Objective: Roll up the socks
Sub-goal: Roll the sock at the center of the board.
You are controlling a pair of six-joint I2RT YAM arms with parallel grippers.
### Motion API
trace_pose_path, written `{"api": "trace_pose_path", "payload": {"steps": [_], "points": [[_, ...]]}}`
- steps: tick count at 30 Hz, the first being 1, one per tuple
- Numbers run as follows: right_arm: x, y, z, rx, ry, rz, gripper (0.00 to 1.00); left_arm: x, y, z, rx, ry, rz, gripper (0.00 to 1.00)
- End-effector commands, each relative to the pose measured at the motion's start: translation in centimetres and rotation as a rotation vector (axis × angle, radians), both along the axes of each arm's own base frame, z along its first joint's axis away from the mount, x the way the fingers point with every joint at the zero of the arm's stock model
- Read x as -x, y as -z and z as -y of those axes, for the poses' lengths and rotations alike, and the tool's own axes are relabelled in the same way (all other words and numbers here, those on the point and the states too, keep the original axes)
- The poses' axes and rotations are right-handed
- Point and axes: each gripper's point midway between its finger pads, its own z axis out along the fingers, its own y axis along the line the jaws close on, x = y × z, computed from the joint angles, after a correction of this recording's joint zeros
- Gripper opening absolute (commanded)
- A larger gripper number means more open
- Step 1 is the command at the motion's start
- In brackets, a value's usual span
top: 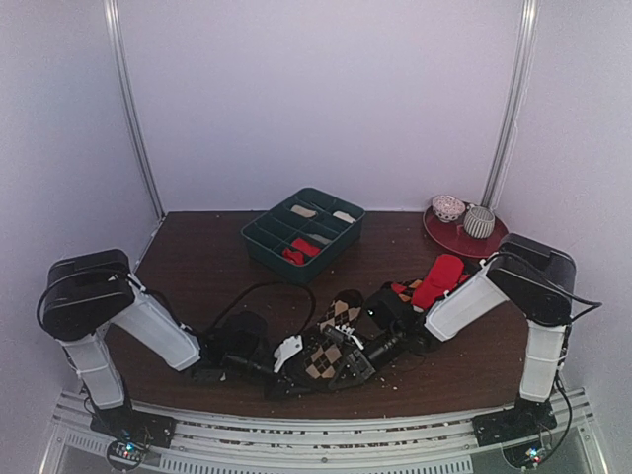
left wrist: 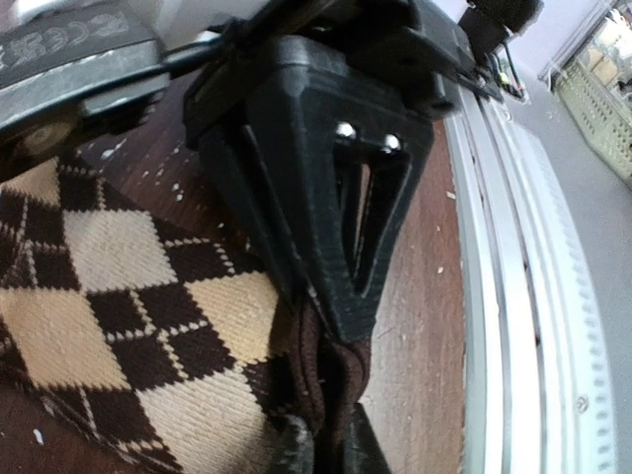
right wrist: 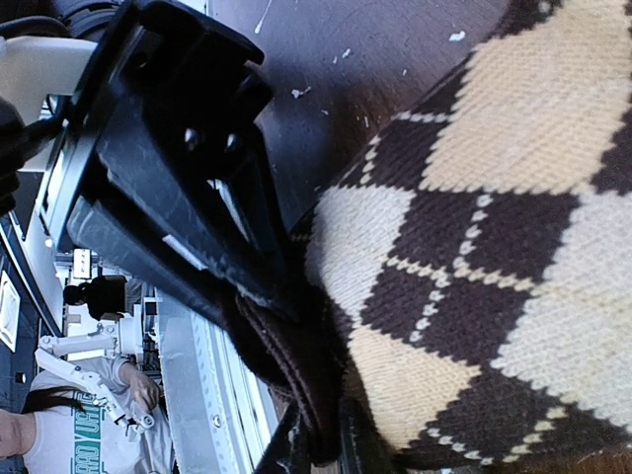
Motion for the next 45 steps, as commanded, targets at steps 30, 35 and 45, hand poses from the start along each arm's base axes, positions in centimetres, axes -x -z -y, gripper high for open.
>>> {"api": "trace_pose_path", "payload": {"steps": [30, 35, 45], "points": [[-0.7, -4.0, 0.3, 0.069, -0.207, 1.314, 0.42, 0.6, 5.7, -2.3, -0.316, -0.258, -0.556, 0.00], [-0.5, -2.6, -0.7, 0.084, -0.247, 1.293, 0.42, 0.8, 5.9, -2.5, -0.323, -0.253, -0.557, 0.00], [-0.7, 0.5, -0.4, 0.169, -0.206, 1.152, 0.11, 0.4, 4.3, -1.9, -0.271, -0.209, -0.493, 0.00]]}}
